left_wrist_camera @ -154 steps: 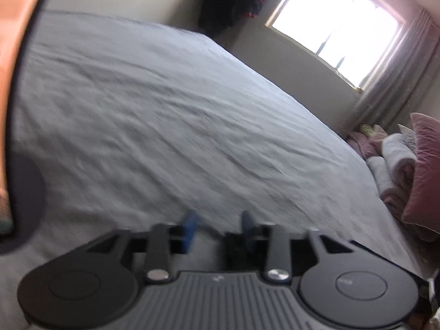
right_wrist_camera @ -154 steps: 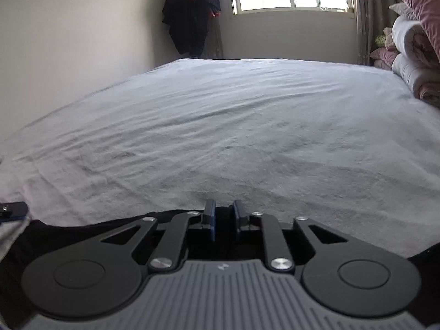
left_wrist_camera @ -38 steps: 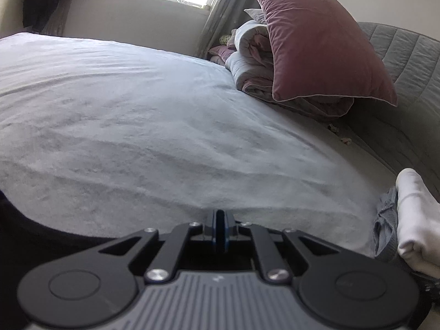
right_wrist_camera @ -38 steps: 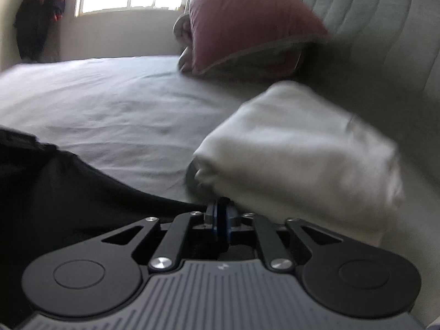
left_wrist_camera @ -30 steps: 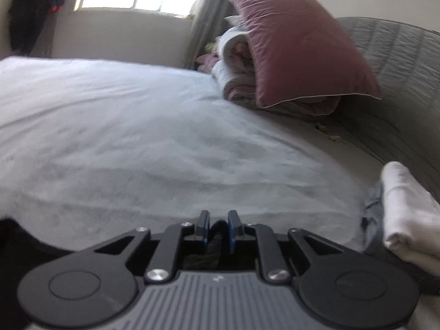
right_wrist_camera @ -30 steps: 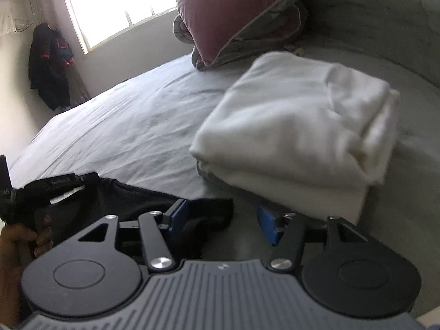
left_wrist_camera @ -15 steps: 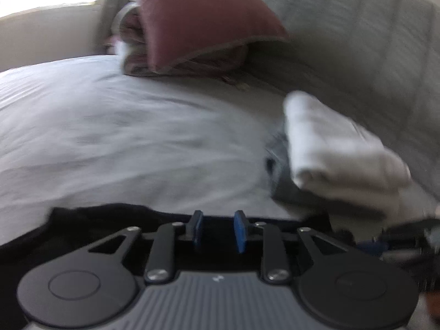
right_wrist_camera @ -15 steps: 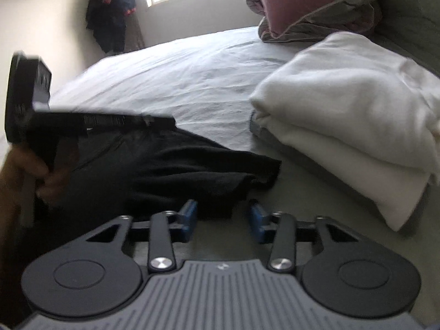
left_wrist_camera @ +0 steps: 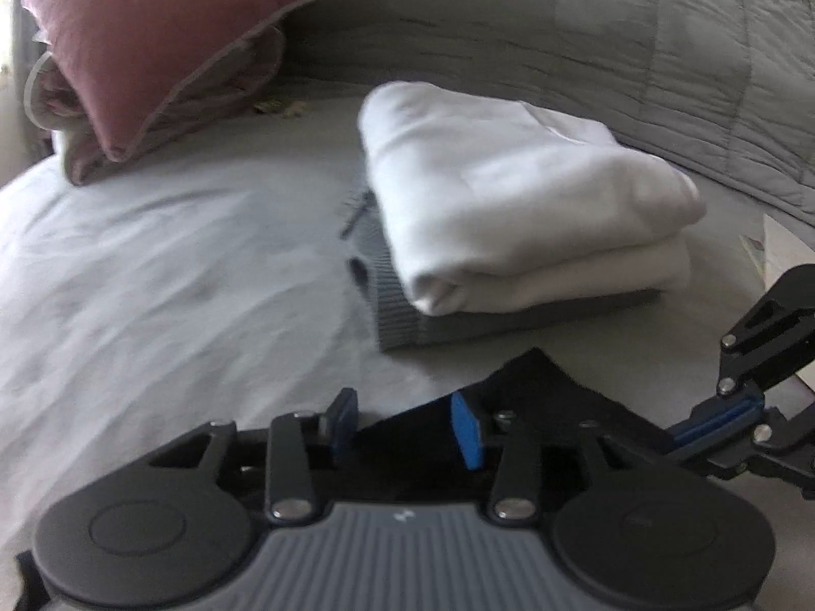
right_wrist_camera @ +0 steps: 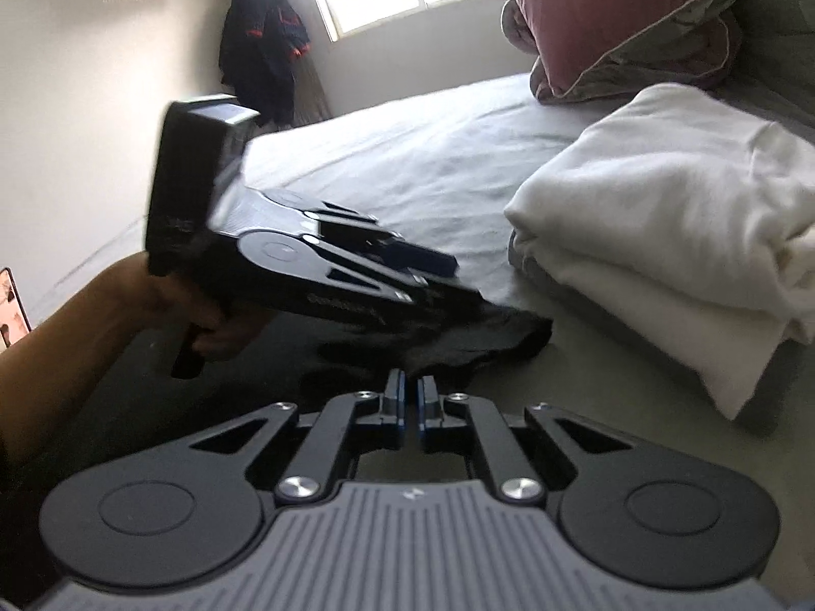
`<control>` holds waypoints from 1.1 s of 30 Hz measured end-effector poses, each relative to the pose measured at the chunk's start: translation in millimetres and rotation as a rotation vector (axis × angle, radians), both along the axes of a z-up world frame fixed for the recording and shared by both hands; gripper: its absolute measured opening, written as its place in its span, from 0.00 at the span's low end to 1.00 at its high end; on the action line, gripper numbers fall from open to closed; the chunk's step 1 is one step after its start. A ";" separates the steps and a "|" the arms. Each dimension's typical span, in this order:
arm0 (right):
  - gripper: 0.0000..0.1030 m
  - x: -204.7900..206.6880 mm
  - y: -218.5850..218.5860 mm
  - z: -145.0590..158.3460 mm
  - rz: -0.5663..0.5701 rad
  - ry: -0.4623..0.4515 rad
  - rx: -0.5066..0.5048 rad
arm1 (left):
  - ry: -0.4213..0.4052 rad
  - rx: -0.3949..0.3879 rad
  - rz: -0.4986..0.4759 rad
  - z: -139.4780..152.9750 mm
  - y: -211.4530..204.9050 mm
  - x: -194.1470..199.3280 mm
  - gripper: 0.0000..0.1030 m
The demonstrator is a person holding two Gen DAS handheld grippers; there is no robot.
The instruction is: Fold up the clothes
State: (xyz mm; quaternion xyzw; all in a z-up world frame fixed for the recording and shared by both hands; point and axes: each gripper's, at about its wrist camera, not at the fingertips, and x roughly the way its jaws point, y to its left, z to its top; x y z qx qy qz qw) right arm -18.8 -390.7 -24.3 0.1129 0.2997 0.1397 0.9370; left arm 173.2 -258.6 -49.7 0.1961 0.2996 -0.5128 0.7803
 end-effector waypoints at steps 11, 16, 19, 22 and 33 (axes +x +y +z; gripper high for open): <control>0.05 8.8 1.1 -11.6 -0.034 0.085 -0.069 | -0.034 0.005 0.019 0.4 -10.8 -25.6 0.00; 0.05 -3.9 -8.4 -5.2 -0.079 0.036 -0.034 | -0.120 -0.133 0.159 5.4 2.3 -34.6 0.00; 0.05 -2.5 -13.6 -5.3 -0.110 0.038 -0.018 | -0.153 -0.178 0.262 0.4 6.2 -33.5 0.00; 0.04 2.4 -16.9 -10.0 -0.149 0.077 -0.024 | -0.124 -0.110 0.304 -12.4 -2.1 -24.6 0.00; 0.49 -0.2 -36.6 -10.1 -0.269 0.079 0.102 | 0.099 -0.270 0.412 -2.4 22.0 -10.8 0.57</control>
